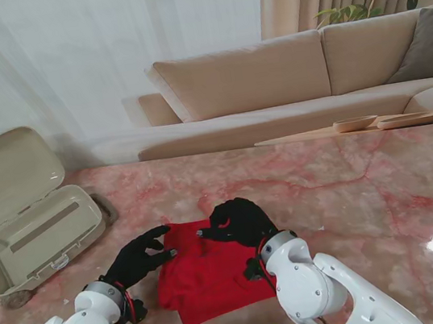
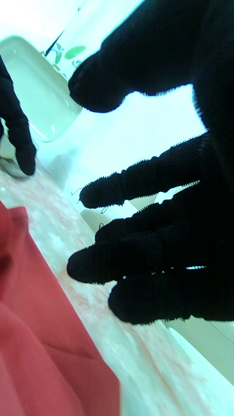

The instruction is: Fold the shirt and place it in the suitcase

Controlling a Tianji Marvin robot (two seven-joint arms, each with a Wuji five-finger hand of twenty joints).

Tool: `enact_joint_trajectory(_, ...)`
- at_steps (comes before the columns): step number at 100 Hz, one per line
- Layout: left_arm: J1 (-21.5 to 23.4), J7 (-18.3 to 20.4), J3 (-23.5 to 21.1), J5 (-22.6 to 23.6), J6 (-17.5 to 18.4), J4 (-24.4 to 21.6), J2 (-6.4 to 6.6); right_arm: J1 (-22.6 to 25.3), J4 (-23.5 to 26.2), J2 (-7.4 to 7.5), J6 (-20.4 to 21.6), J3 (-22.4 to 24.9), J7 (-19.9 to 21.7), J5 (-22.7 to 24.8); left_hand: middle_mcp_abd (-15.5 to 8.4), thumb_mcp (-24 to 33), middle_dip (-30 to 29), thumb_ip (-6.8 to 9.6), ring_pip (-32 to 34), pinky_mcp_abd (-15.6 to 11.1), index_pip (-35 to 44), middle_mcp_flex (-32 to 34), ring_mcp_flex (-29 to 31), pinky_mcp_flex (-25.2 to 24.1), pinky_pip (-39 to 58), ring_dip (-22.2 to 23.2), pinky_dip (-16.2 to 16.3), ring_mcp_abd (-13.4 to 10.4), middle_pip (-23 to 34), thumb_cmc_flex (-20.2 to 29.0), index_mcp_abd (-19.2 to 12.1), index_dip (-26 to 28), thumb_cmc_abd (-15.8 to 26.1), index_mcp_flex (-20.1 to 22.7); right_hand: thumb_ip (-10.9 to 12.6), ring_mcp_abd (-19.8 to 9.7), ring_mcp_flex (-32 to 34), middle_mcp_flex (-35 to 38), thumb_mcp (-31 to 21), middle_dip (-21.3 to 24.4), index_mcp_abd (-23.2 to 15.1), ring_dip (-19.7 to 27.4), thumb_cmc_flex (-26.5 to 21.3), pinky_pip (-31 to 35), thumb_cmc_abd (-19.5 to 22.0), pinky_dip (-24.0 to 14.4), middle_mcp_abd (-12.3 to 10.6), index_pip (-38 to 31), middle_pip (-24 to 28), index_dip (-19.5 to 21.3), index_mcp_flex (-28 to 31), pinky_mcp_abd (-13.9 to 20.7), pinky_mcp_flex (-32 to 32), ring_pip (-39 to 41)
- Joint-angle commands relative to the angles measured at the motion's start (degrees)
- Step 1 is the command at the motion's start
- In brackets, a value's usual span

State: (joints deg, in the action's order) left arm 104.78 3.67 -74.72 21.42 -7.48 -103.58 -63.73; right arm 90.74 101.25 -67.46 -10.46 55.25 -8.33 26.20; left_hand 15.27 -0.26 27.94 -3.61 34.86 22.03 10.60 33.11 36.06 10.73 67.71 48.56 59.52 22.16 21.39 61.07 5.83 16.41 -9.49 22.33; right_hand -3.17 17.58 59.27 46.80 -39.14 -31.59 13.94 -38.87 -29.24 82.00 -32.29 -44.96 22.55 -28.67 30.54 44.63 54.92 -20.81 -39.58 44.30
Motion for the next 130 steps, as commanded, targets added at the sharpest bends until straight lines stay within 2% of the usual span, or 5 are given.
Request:
enact_joint_trajectory(1, -0.42, 0.66, 0.67, 0.07, -0.36, 0.53, 0.08, 0.96, -0.09, 0.72, -0.68, 1.14, 0.44, -0.17, 0.58, -1.72, -0.72, 0.96, -0.89, 1.47, -1.05, -2.54, -0.03, 0.67, 0.45, -0.63, -0.51, 1.94, -0.99, -0.36, -1.27, -0.84, 1.22, -2.18, 1.5, 0.72, -1.4, -1.03, 0.16, 0.27, -0.25, 0.17, -2.28, 0.09, -1.05, -1.68, 0.28, 0.2, -0.23, 0.84, -0.67, -0.04, 0.59, 0.07)
enact_joint_trajectory(53, -5.72, 3.42, 5.18, 0.94, -1.75, 4.3, 0.67, 5.25, -1.35, 1.13, -1.33, 9.42, -1.18, 3.01, 0.0, -0.47, 1.87, 1.45, 4.72, -0.8, 1.4, -1.5, 2.45, 3.46, 6.44, 2.26, 1.58, -0.72, 4.14, 5.08, 3.96, 0.66, -1.35, 1.13, 1.28, 0.73, -1.29, -0.61, -1.52, 0.11, -0.12, -0.21, -2.83, 0.66, -2.3, -2.1, 0.32, 0.13, -0.23, 1.02, -0.48, 0.13, 0.43, 0.76)
enact_joint_trajectory(78, -7.87, 2.11, 7.51, 1.44, -3.18, 6.02, 0.33, 6.05, -3.02, 1.35, -1.69, 11.28, -0.8, 3.67, -1.95, 3.53, 23.32, 0.75, 11.45, -3.01, 9.51, 3.77, 6.47, 7.19, 10.57, 8.81, 3.47, -4.12, 11.13, 12.19, 8.33, 3.84, -8.63, 8.58, 1.21, 0.59, -1.7, -0.59, -2.58, -0.04, -0.23, -0.36, -3.69, 0.79, -3.36, -2.2, 0.21, 0.03, -0.08, 1.12, -0.42, 0.29, 0.61, 1.01)
enact_joint_trajectory(95, -9.07, 1.56, 8.72, 1.16, -3.23, 7.32, 0.12, 6.12, -4.13, 1.27, -1.75, 11.52, -1.03, 3.33, -4.7, 10.86, 35.1, -0.77, 16.03, -2.89, 22.38, 10.67, 9.58, 9.41, 12.75, 12.1, 4.17, -5.7, 10.18, 12.88, 6.18, 12.16, -13.89, 8.79, 1.1, 0.56, -2.15, -0.57, -3.21, -0.1, -0.21, -0.32, -3.96, 0.51, -3.71, -2.15, 0.1, 0.0, 0.03, 1.15, -0.39, 0.29, 0.95, 0.81)
enact_joint_trajectory(130, -10.85, -3.13, 10.31, -3.34, -2.22, 10.76, -1.54, 6.11, -5.37, 2.0, -2.2, 11.6, 1.83, 3.99, -7.21, 23.65, 35.39, -3.72, 21.59, -1.83, 46.76, 13.41, 12.39, 10.81, 15.87, 15.73, 6.18, -5.24, 18.53, 11.48, 0.11, 26.3, -17.82, 5.81, 0.97, 0.63, -2.64, -0.55, -3.83, -0.12, -0.28, -0.32, -4.47, 0.15, -3.72, -2.14, 0.02, 0.04, 0.04, 1.16, -0.42, 0.28, 1.59, 0.64)
